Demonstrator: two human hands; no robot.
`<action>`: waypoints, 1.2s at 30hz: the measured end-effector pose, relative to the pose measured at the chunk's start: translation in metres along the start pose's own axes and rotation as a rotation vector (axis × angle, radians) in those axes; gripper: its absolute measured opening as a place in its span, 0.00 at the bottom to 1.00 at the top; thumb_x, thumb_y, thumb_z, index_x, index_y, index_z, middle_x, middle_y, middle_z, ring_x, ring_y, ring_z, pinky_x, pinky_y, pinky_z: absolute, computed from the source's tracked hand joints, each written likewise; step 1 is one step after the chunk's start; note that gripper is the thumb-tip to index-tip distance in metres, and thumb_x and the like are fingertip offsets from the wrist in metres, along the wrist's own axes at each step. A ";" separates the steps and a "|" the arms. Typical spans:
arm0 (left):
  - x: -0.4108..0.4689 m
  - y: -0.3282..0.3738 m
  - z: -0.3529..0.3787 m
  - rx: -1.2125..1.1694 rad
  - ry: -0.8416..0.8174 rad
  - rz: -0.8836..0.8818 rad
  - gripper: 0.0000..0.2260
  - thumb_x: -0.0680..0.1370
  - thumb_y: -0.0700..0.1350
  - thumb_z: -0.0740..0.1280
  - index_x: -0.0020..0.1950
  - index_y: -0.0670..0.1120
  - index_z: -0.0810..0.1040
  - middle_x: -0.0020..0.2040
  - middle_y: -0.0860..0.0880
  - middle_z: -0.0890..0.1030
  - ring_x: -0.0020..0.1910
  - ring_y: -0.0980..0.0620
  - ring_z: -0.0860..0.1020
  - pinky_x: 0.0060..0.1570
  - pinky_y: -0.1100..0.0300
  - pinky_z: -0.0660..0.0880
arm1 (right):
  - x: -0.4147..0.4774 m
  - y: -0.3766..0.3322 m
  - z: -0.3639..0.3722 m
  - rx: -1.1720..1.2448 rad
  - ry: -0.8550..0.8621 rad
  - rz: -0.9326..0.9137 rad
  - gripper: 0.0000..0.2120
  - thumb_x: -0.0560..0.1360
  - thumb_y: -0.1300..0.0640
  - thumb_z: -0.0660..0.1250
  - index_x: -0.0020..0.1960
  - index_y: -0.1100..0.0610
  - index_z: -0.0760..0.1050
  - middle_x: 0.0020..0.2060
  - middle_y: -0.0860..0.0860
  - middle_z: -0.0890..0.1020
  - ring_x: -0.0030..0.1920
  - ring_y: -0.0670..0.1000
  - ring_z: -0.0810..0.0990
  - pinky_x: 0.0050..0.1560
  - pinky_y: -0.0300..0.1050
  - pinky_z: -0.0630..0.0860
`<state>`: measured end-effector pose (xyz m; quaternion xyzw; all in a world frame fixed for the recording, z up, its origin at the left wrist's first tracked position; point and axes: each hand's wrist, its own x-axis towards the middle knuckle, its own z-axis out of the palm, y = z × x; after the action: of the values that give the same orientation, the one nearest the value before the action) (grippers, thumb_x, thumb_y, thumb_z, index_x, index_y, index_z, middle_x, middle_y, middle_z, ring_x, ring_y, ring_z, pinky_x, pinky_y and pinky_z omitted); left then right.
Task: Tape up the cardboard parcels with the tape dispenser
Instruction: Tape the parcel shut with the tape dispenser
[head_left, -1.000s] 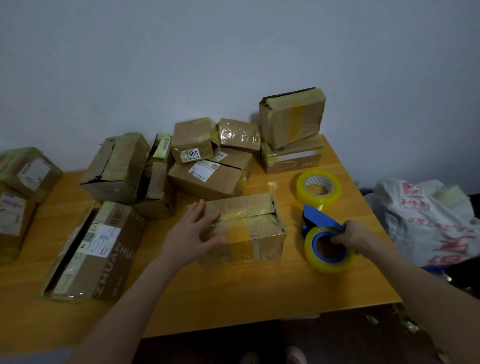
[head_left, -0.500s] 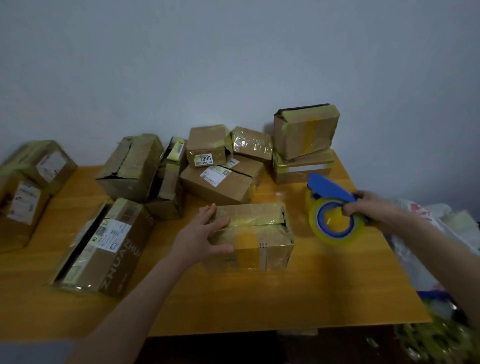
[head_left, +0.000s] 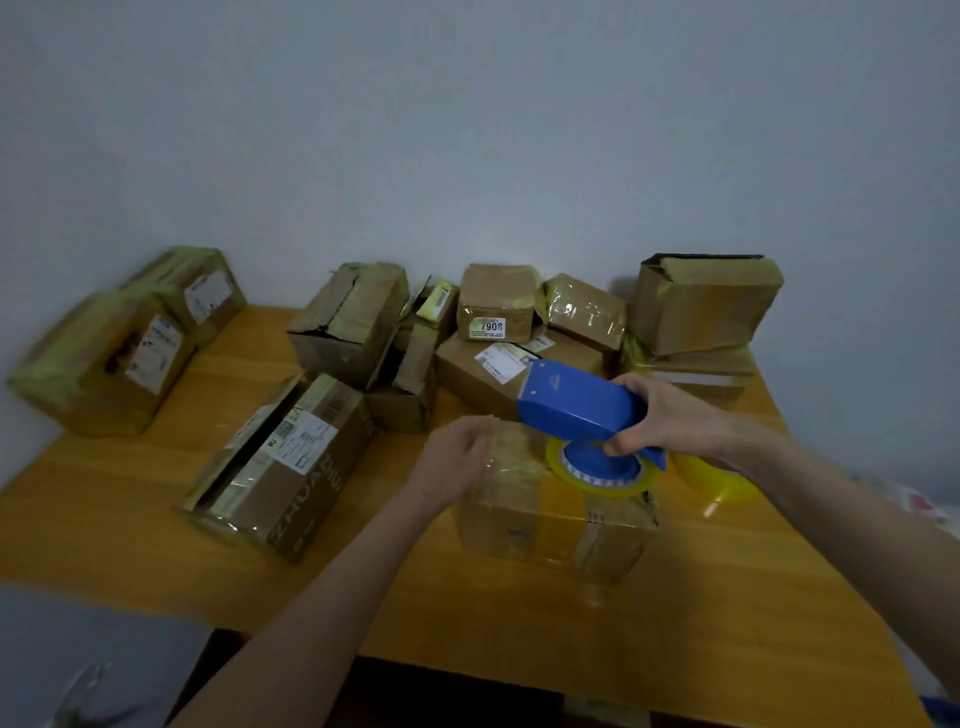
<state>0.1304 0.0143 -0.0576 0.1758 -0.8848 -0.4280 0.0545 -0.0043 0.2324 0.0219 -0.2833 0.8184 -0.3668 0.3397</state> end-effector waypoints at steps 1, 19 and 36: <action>0.000 0.003 -0.003 -0.165 0.069 -0.078 0.14 0.81 0.45 0.60 0.66 0.48 0.74 0.65 0.48 0.76 0.60 0.56 0.75 0.56 0.61 0.74 | 0.000 0.002 -0.001 0.000 -0.001 0.000 0.23 0.66 0.65 0.76 0.55 0.51 0.71 0.51 0.51 0.78 0.50 0.50 0.80 0.49 0.42 0.77; 0.008 0.042 0.009 -0.895 -0.143 -0.481 0.13 0.79 0.43 0.66 0.62 0.41 0.76 0.49 0.45 0.83 0.46 0.51 0.82 0.38 0.60 0.78 | -0.002 0.018 -0.004 -0.020 -0.038 -0.060 0.25 0.66 0.65 0.76 0.56 0.51 0.69 0.51 0.50 0.78 0.46 0.43 0.81 0.40 0.33 0.76; 0.005 0.038 -0.017 -0.582 0.090 -0.381 0.02 0.76 0.41 0.68 0.47 0.46 0.79 0.40 0.47 0.81 0.37 0.54 0.81 0.31 0.67 0.76 | 0.001 -0.015 -0.002 -0.339 -0.005 -0.259 0.28 0.68 0.55 0.76 0.63 0.42 0.67 0.50 0.40 0.76 0.48 0.42 0.78 0.40 0.31 0.73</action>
<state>0.1199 0.0215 -0.0178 0.3338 -0.6737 -0.6565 0.0604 -0.0031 0.2240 0.0343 -0.4400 0.8244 -0.2636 0.2391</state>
